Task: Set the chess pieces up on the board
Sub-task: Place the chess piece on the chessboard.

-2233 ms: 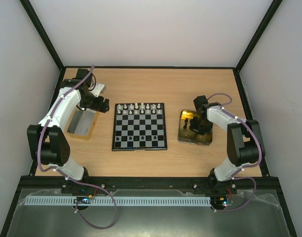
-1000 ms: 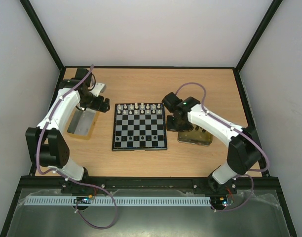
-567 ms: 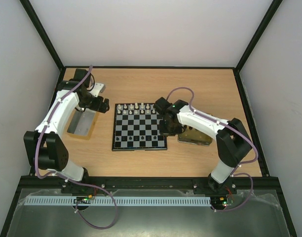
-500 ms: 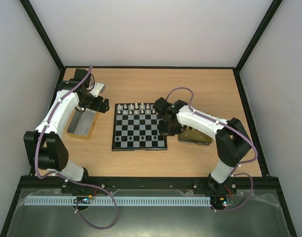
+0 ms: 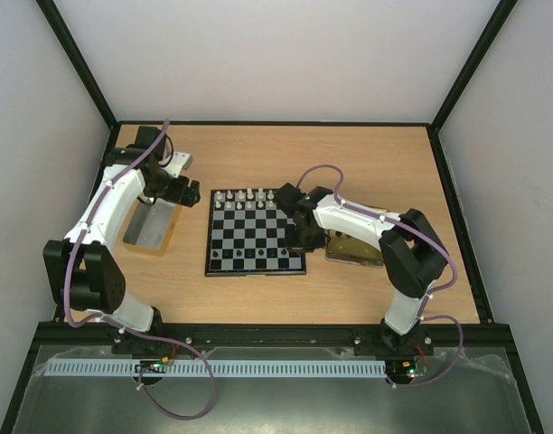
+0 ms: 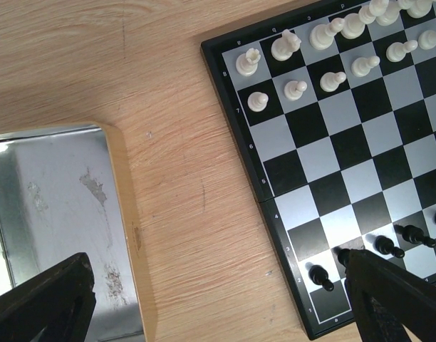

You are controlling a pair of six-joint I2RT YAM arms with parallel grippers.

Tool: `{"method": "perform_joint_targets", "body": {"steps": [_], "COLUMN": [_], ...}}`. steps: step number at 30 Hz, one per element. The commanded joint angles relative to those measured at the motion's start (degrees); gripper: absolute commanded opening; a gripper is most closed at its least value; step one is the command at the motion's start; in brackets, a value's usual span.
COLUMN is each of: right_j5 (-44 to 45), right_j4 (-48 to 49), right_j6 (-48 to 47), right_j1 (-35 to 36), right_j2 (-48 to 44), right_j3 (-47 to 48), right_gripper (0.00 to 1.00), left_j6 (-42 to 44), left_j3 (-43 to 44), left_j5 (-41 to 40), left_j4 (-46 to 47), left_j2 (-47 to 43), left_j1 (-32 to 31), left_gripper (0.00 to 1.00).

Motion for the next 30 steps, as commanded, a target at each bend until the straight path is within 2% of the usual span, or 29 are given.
{"method": "perform_joint_targets", "body": {"steps": [1, 21, 30], "right_j5": [0.2, 0.0, 0.1], "right_j4": [0.8, 1.3, 1.3], "right_j6": [-0.4, -1.3, -1.7], "right_j1": [0.4, 0.5, 0.4], "right_j2": [1.8, 4.6, 5.1], "right_j3": [1.7, 3.1, 3.4], "right_gripper": [0.05, 0.06, 0.13], "left_j6": [-0.5, -0.3, -0.3], "left_j3": [-0.5, -0.5, -0.4], "left_j5": [-0.4, -0.4, -0.2], "left_j4": [0.2, 0.1, 0.1], "left_j2": [-1.7, -1.2, -0.8], "left_j1": [-0.1, -0.1, -0.1], "left_gripper": [0.95, 0.97, 0.97]}}
